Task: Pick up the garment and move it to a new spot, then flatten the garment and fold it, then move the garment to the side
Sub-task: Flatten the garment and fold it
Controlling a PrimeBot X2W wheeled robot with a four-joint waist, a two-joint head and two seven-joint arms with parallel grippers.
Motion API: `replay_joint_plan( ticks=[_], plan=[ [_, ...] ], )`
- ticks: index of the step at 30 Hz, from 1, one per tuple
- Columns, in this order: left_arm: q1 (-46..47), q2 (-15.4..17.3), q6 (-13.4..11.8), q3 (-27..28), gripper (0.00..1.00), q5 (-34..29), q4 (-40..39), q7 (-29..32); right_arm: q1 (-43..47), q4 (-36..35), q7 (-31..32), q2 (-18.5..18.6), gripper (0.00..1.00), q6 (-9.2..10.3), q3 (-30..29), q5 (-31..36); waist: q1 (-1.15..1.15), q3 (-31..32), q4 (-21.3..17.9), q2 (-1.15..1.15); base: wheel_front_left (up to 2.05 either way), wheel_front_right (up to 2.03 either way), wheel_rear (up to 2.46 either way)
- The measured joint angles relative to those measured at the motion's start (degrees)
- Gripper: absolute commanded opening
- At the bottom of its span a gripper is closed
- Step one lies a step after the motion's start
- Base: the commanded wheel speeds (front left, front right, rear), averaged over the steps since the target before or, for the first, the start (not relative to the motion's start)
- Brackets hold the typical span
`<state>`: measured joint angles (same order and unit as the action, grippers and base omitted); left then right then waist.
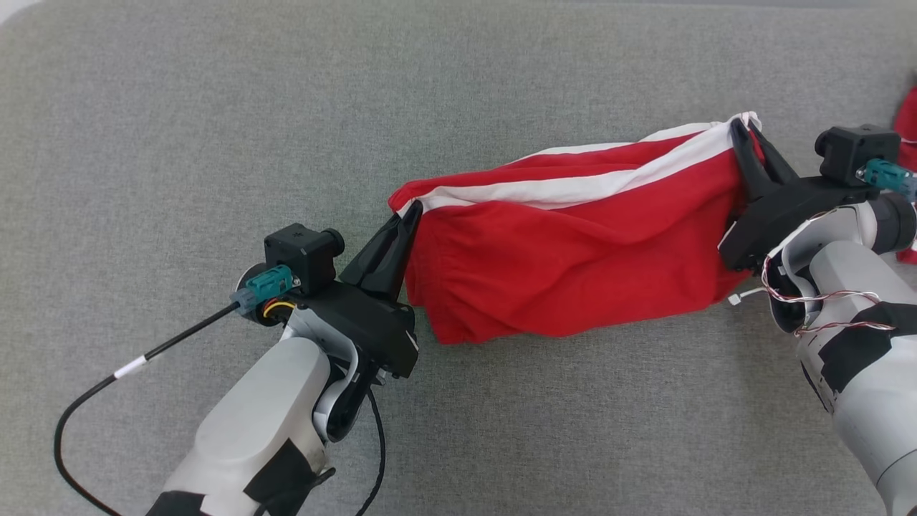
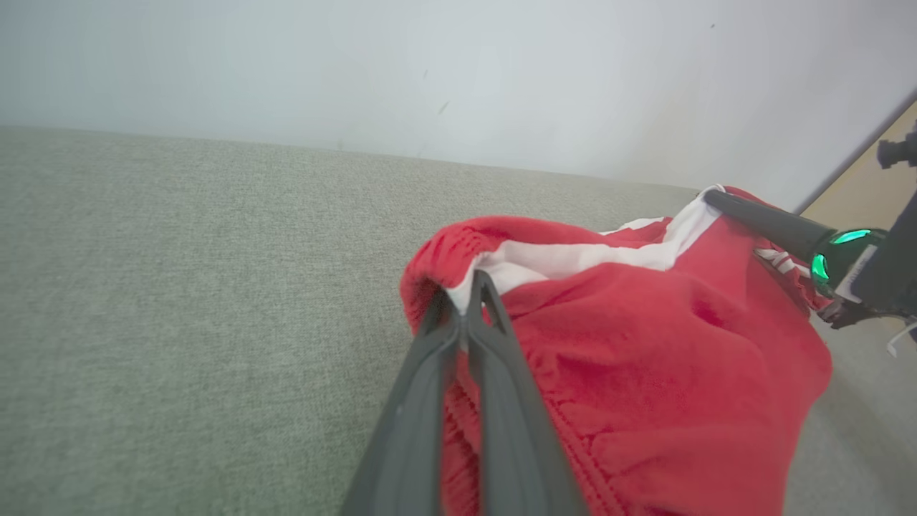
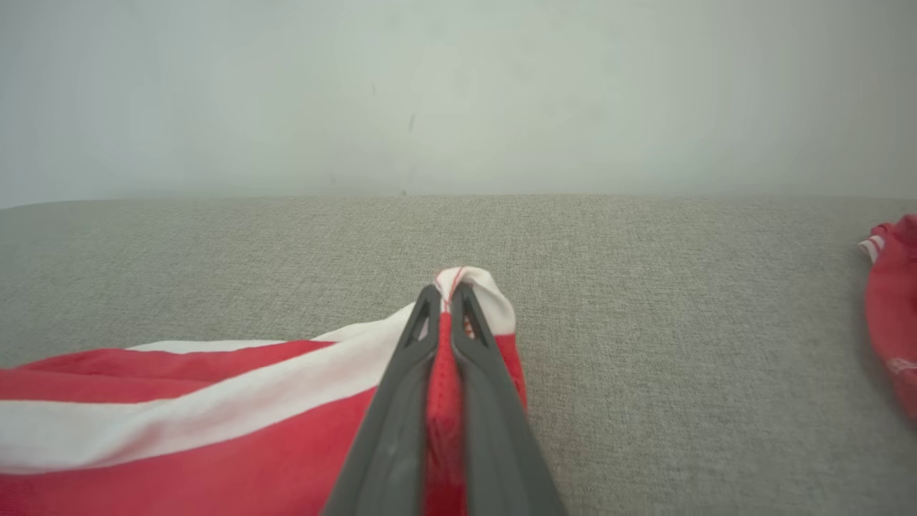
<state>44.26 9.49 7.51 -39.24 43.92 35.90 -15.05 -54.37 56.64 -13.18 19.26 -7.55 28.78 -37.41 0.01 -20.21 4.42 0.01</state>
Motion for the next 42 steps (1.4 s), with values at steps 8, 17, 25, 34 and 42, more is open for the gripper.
replay_joint_plan(
  ticks=[8,17,25,34,42],
  plan=[
    [-3.7,0.4,0.0,3.4,1.00,-4.5,0.5,0.0,0.9,0.8,-1.3,0.4,1.00,0.00,3.1,-3.6,-0.01,2.6,-0.5,-0.01,0.00,0.00,0.00],
    [-15.9,1.3,-2.1,18.5,1.00,-12.0,-9.9,0.0,8.1,-2.7,-1.8,3.4,1.00,0.00,5.0,-6.5,-0.01,6.9,-0.9,-0.01,0.00,0.00,0.00],
    [-29.5,-2.4,-2.9,31.8,1.00,-21.2,-22.4,0.0,13.3,-1.8,-1.8,3.8,1.00,0.00,5.1,-7.9,-0.02,9.3,0.2,-0.01,0.00,0.00,0.00],
    [-34.7,-5.4,-1.8,39.5,1.00,-27.8,-27.6,0.0,11.7,4.5,-1.8,3.0,1.00,0.00,5.7,-8.6,-0.01,8.2,2.2,-0.01,0.00,0.00,0.00],
    [-34.9,-6.4,-0.6,40.2,1.00,-29.3,-27.5,0.0,8.4,10.2,-0.7,2.0,1.00,0.00,6.5,-9.3,0.00,6.6,3.7,-0.01,0.00,0.00,0.00]
  ],
)
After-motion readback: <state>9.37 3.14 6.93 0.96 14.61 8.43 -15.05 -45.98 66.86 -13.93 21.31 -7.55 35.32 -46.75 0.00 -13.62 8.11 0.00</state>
